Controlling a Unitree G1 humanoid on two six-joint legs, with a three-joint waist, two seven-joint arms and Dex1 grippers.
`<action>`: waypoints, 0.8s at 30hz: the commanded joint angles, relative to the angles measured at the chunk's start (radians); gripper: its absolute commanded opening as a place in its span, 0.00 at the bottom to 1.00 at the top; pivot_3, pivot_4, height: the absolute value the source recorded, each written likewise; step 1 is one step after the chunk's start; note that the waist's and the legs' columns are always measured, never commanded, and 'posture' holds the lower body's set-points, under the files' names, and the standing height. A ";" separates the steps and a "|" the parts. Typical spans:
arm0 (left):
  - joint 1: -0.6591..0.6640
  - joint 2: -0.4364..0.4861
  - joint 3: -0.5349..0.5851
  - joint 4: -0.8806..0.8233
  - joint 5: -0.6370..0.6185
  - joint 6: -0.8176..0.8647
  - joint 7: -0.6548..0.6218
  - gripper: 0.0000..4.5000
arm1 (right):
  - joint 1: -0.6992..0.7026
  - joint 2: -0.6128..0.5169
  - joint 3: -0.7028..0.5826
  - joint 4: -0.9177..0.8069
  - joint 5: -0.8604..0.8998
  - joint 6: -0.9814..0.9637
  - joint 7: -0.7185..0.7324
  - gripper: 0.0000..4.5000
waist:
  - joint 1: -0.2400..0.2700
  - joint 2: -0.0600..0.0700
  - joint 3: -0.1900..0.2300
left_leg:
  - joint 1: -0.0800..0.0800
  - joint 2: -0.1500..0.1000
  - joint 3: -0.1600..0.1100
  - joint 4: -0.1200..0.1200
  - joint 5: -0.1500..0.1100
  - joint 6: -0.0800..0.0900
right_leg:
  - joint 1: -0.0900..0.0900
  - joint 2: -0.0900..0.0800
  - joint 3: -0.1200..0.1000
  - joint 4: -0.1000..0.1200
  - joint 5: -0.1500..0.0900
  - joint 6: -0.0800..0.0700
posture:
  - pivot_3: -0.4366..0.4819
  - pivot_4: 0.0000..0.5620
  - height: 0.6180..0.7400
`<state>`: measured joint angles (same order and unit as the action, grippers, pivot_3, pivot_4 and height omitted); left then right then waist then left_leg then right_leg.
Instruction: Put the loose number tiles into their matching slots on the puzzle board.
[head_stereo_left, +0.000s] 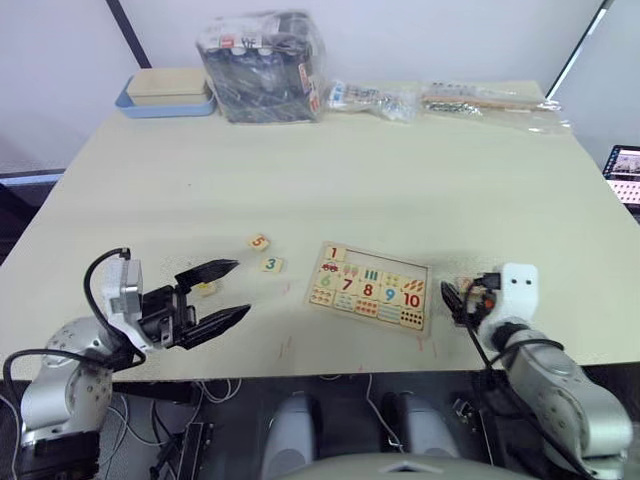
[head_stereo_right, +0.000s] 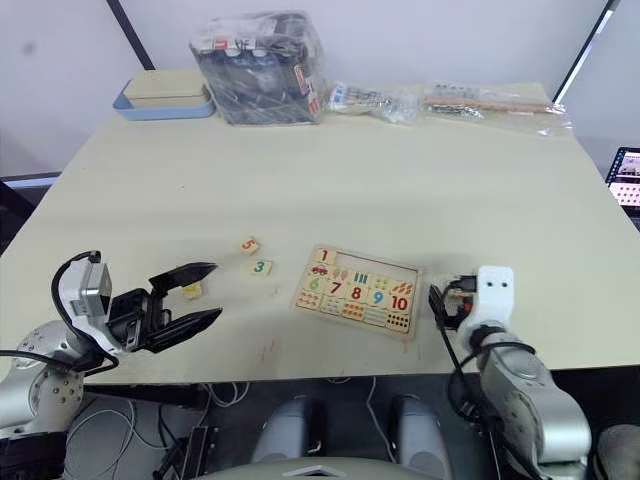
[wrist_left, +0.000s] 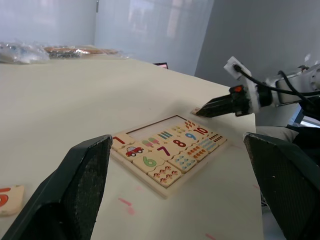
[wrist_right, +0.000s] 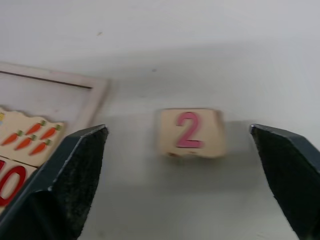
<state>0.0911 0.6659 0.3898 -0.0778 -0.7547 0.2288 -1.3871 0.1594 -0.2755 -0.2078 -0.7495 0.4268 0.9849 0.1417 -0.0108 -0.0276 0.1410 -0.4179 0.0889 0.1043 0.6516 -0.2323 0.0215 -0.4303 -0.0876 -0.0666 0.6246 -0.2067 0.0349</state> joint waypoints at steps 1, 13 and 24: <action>0.002 0.012 0.041 0.002 0.007 -0.033 0.015 1.00 | 0.018 -0.154 -0.079 -0.065 0.091 -0.036 0.202 0.99 | 0.000 0.000 0.000 | 0.000 0.000 0.000 0.000 0.000 0.000 | 0.000 0.000 0.000 0.000 0.000 0.000 | 0.48 0.27 1.00; 0.051 0.082 0.143 0.236 -0.025 -0.063 -0.155 1.00 | -0.017 -0.553 -0.101 0.284 0.102 -0.545 0.910 0.99 | 0.003 -0.003 0.001 | 0.001 0.000 -0.004 -0.001 0.000 0.000 | 0.000 0.002 -0.001 -0.001 -0.001 -0.001 | 0.48 0.27 1.00; 0.047 0.174 0.100 0.435 -0.024 -0.197 -0.227 1.00 | -0.315 -0.623 0.100 0.789 -0.049 -0.836 1.194 0.99 | 0.001 0.000 0.004 | 0.001 0.000 -0.002 -0.002 0.000 0.000 | -0.001 0.000 -0.002 -0.001 -0.001 -0.001 | 0.48 0.27 1.00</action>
<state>0.1329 0.8209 0.4899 0.3583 -0.7541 0.0538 -1.5776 -0.1415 -0.8915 -0.1057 0.0235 0.3891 0.1905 1.3119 -0.0096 -0.0277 0.1446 -0.4168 0.0885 0.1031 0.6500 -0.2325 0.0212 -0.4309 -0.0874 -0.0681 0.6239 -0.2072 0.0338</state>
